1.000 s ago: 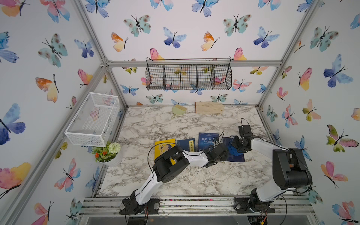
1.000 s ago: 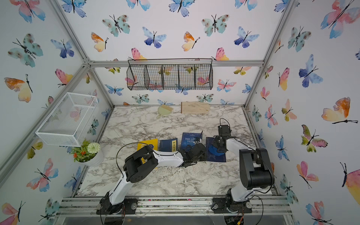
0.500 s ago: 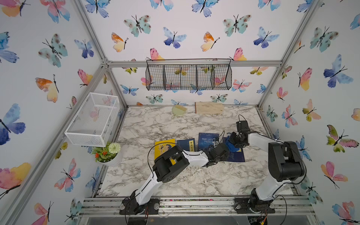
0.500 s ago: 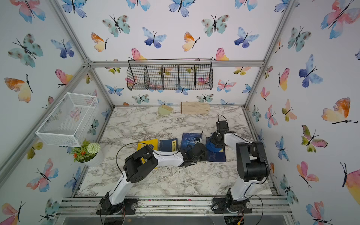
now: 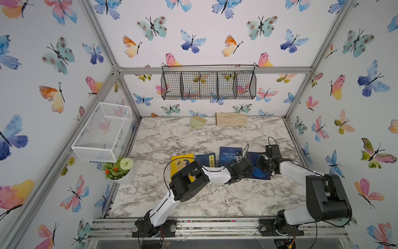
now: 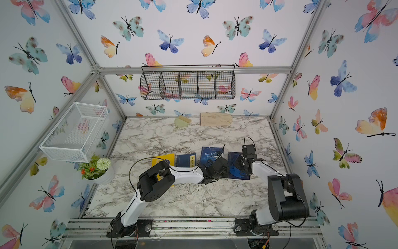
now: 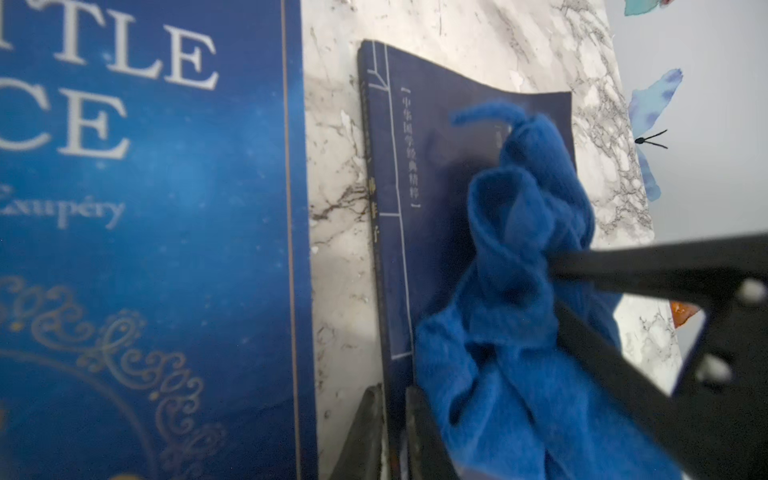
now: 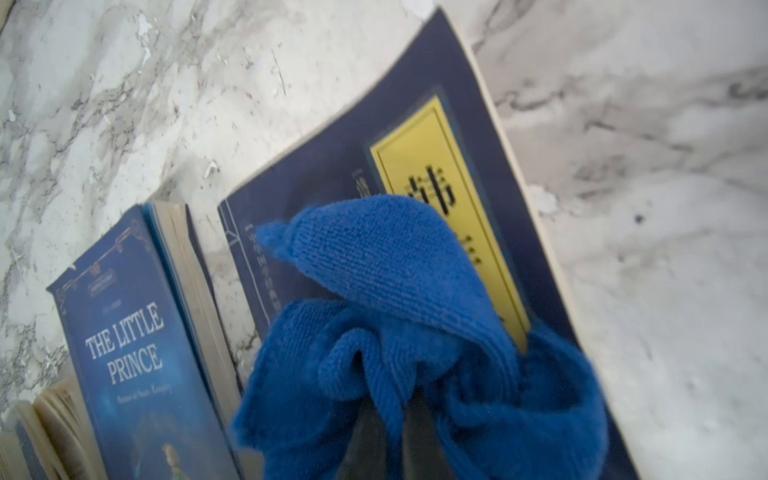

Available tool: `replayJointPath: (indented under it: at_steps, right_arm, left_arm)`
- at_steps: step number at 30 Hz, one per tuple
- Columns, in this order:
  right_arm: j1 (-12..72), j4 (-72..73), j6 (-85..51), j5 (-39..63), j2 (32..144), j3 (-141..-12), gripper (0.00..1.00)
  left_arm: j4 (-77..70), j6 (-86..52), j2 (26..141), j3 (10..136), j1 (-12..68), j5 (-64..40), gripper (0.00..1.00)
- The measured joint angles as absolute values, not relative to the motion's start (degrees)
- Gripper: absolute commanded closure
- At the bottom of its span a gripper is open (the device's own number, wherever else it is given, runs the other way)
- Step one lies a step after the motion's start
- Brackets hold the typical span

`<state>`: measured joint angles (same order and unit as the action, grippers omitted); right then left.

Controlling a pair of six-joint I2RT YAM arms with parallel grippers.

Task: Wipe the cover of the book
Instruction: Wipe the dirt from the cover of the book.

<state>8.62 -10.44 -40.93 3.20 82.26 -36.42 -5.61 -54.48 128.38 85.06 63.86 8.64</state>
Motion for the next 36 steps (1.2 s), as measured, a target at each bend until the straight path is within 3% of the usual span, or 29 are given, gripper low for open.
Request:
replayJointPath:
  at_steps: [4,11,14,18,28,36]
  right_arm:
    - [8.6,-10.5,-40.9,3.3,83.2,-36.8,0.98]
    - [8.6,-15.2,-39.4,1.7,100.9,-57.4,0.98]
    - [8.6,-16.2,-39.4,1.1,103.5,-61.0,0.98]
    - [8.6,-14.8,-39.4,0.6,102.2,-58.9,0.98]
    - [8.2,-12.5,-40.3,1.4,84.9,-39.5,0.94]
    - [6.8,-19.4,-40.1,0.6,92.6,-49.3,0.94]
  left_arm:
    - [-5.3,-54.5,128.4,85.3,63.9,8.6,0.85]
    - [-5.3,-54.5,128.4,85.3,63.9,8.6,0.85]
    - [-5.3,-54.5,128.4,85.3,63.9,8.6,0.85]
    - [-5.2,-54.5,128.4,85.3,63.9,8.5,0.85]
    - [-5.1,-54.5,128.4,85.4,63.7,7.5,0.85]
    - [-5.6,-54.5,128.4,85.0,63.7,7.5,0.85]
